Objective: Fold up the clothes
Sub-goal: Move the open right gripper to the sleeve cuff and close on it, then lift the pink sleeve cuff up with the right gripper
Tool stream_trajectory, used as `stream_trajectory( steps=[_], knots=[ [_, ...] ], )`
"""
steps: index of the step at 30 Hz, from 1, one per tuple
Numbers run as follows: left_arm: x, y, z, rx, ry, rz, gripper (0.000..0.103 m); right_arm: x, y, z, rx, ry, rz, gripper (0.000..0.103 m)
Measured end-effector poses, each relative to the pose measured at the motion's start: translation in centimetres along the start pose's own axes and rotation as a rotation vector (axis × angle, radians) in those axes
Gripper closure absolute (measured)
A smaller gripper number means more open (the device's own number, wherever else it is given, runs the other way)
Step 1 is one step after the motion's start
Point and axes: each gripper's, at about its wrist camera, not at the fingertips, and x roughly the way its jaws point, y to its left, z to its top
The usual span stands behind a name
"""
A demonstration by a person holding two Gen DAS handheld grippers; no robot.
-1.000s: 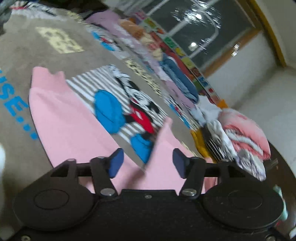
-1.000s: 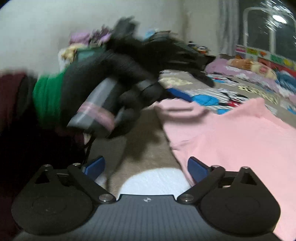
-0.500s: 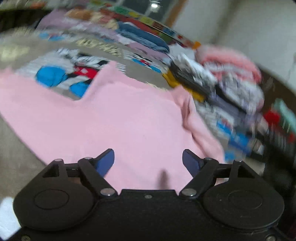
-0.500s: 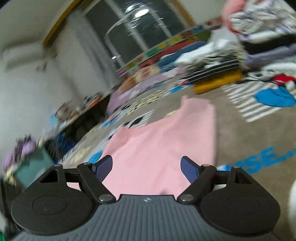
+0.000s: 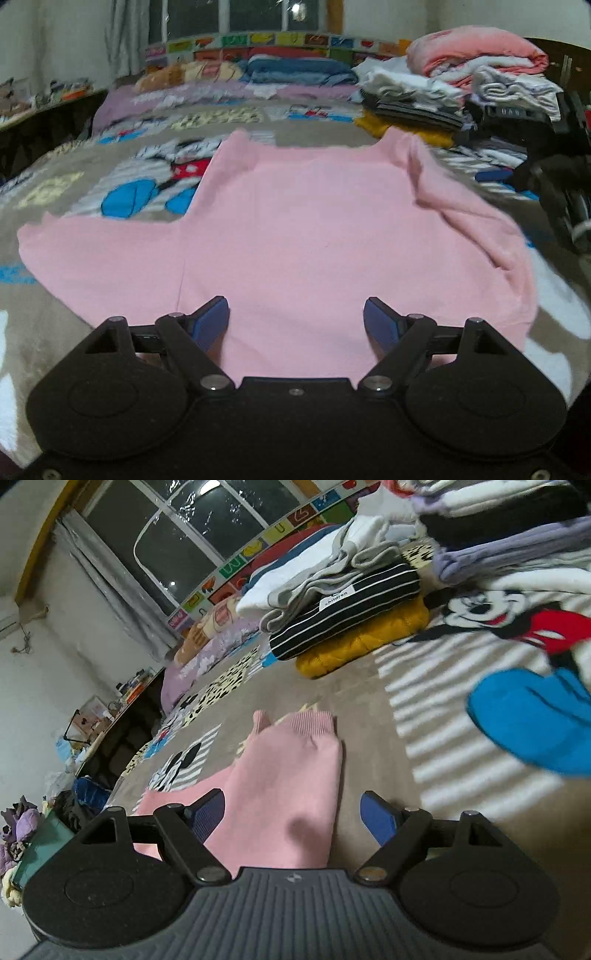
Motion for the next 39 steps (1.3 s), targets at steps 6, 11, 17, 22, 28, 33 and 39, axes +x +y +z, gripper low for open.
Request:
stream_trajectory(
  steps=[6,11,17,22,28,33,39],
  knots=[
    [0.6,0.3,-0.2,-0.002,-0.015,-0.004,0.017,4.5,-0.5,2.6,-0.105,0.079,-0.019,0.025],
    [0.8,0.4,-0.1,-0.007,-0.017,-0.011,0.016,7.0,-1.3,3.8,-0.162,0.143,-0.009,0.032],
    [1.1,0.4,-0.1,-0.013,-0.02,-0.015,0.013,8.2,-0.7,3.9,-0.235,0.157,-0.017,0.032],
    [1.1,0.3,-0.2,-0.008,-0.024,-0.014,0.013,7.8,-1.2,3.9,-0.204,0.136,-0.014,0.074],
    [1.1,0.3,-0.3,-0.001,-0.031,-0.013,0.013,6.7,-0.7,3.8,-0.191,0.087,-0.02,0.09],
    [1.1,0.3,-0.4,0.002,-0.034,-0.012,0.013,4.2,1.5,4.2,-0.233,0.003,-0.02,0.092],
    [1.0,0.2,-0.5,0.006,-0.036,-0.01,0.013,0.3,4.6,4.8,-0.337,-0.079,-0.033,0.092]
  ],
)
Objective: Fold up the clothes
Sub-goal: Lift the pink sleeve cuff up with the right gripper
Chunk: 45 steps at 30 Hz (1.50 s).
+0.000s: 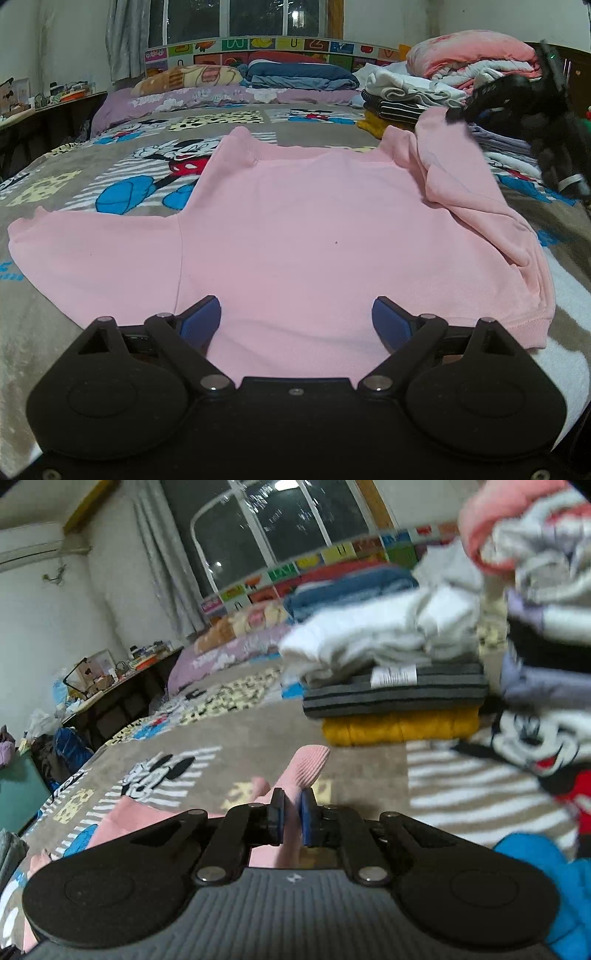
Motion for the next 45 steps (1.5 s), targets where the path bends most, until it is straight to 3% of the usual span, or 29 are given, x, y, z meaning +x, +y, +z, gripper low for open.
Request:
stream_trajectory(
  steps=[12,25,35,45],
  knots=[
    [-0.1,-0.1,-0.2,0.016,-0.006,0.011,0.012,-8.1,1.3,0.4,-0.017,-0.131,-0.056,0.092],
    [-0.3,-0.1,-0.5,0.034,-0.012,0.017,0.012,-15.0,-2.7,-2.4,0.144,-0.242,-0.18,0.092],
    [-0.4,-0.4,-0.5,0.036,-0.011,0.022,0.012,-18.0,-6.0,-5.3,0.261,-0.236,-0.266,0.093],
    [-0.5,-0.5,-0.7,0.042,-0.014,0.025,0.012,-17.4,-9.0,-6.5,0.349,-0.188,-0.319,0.093]
  ],
)
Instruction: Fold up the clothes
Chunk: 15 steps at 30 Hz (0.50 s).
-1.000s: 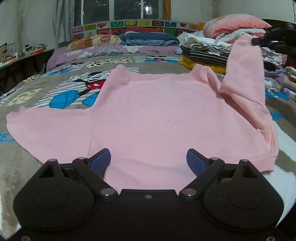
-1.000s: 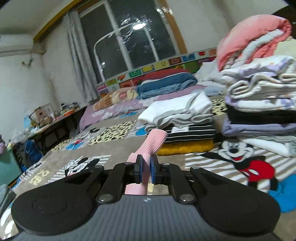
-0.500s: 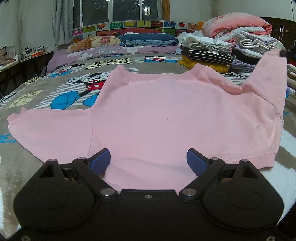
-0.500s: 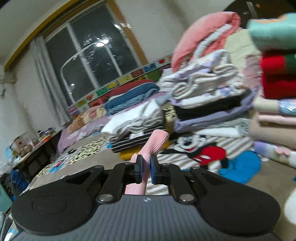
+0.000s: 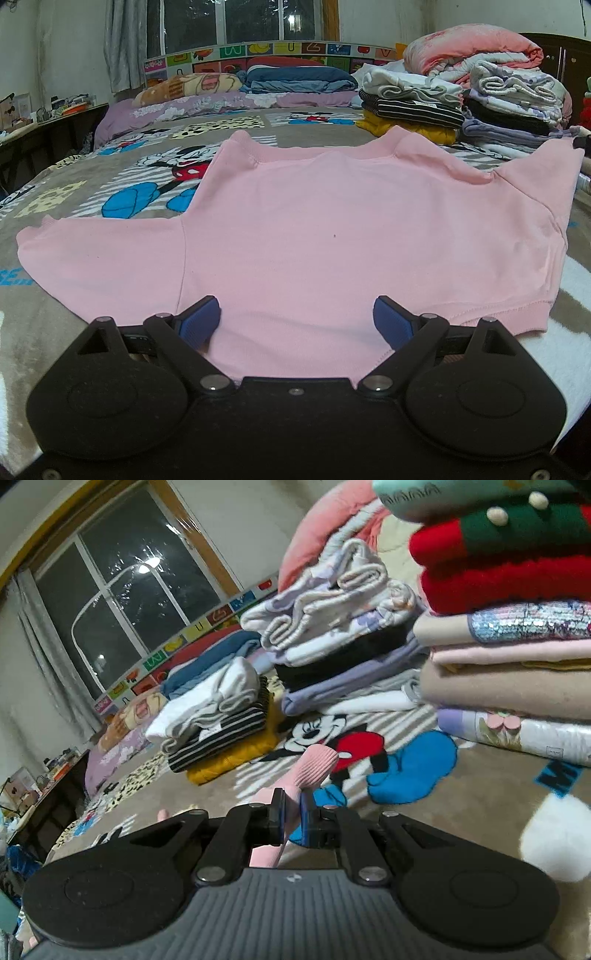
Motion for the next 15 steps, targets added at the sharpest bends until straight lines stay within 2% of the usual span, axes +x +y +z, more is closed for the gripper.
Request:
stream_trajectory(
  steps=[5,8,11,13,14,15],
  knots=[
    [-0.1,-0.1,-0.2,0.006,-0.004,0.001,0.012,2.1,-1.0,-0.1,0.005,0.064,-0.054,0.093],
    [-0.1,-0.1,-0.2,0.009,-0.005,0.002,0.011,3.4,-2.2,-0.5,0.056,0.109,-0.069,0.092],
    [-0.1,-0.2,-0.2,0.013,-0.003,0.003,0.011,3.8,-3.3,-0.9,0.12,0.093,-0.066,0.087],
    [-0.1,-0.1,-0.1,0.013,0.0,0.002,0.011,4.0,-4.2,-1.1,0.178,0.089,-0.048,0.074],
    [-0.2,-0.1,-0.1,0.012,0.003,0.003,0.011,4.2,-4.5,-1.2,0.192,0.09,-0.046,0.062],
    [-0.3,-0.1,0.0,0.011,0.006,0.004,0.011,4.4,-4.7,-1.3,0.203,0.092,-0.044,0.059]
  ],
)
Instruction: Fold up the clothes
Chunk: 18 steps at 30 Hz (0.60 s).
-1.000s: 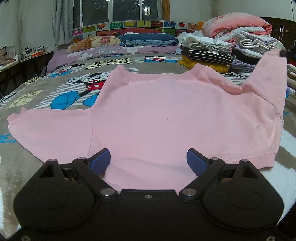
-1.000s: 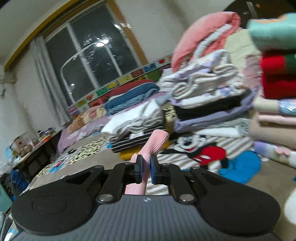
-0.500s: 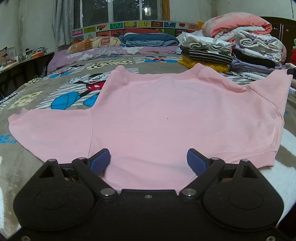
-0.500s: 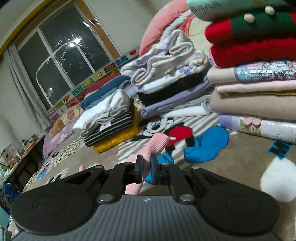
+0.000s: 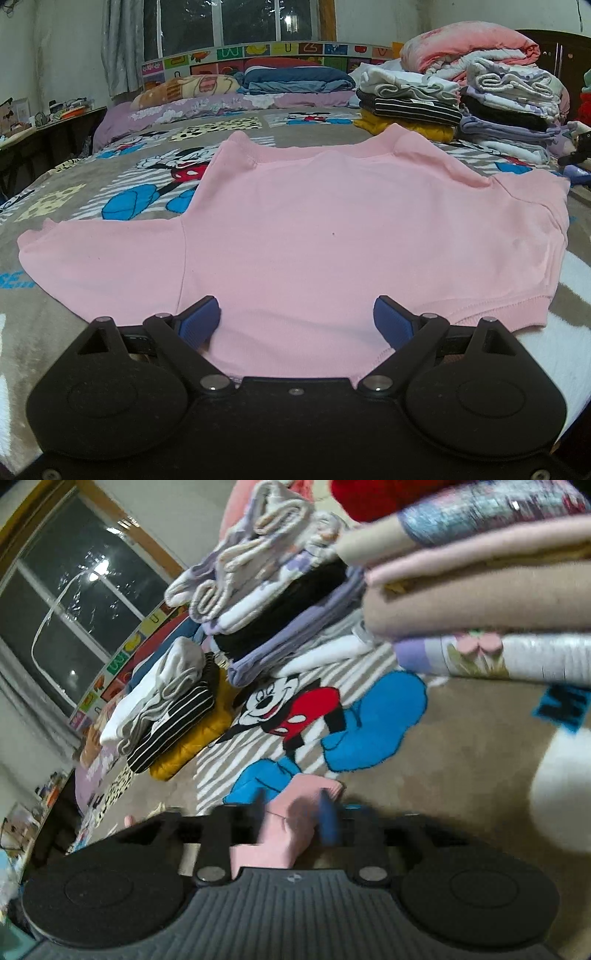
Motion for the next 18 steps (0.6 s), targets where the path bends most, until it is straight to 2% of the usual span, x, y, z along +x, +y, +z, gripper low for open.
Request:
stream_trajectory(
  steps=[3,6,10,14,17,18],
  knots=[
    [-0.7,-0.5,0.5,0.031,-0.005,0.021,0.011,0.6,-0.7,-0.7,0.032,0.009,0.016,0.058],
    [-2.1,-2.2,1.2,0.106,-0.049,0.022,0.011,0.8,-1.7,-1.6,0.086,-0.004,0.058,0.057],
    [-3.9,-6.6,1.8,0.25,-0.1,-0.026,0.011,0.5,-2.4,-2.7,0.106,-0.038,0.132,0.057],
    [-4.8,-12.9,1.1,0.476,-0.128,-0.117,0.011,0.9,-2.1,-2.5,0.069,-0.011,0.178,0.057],
    [-5.0,-17.4,0.1,0.659,-0.159,-0.16,0.015,1.4,-2.0,-2.3,0.043,0.016,0.197,0.066],
    [-4.9,-18.8,-0.2,0.718,-0.165,-0.158,0.021,1.5,-2.2,-2.3,0.05,0.019,0.201,0.073]
  ],
)
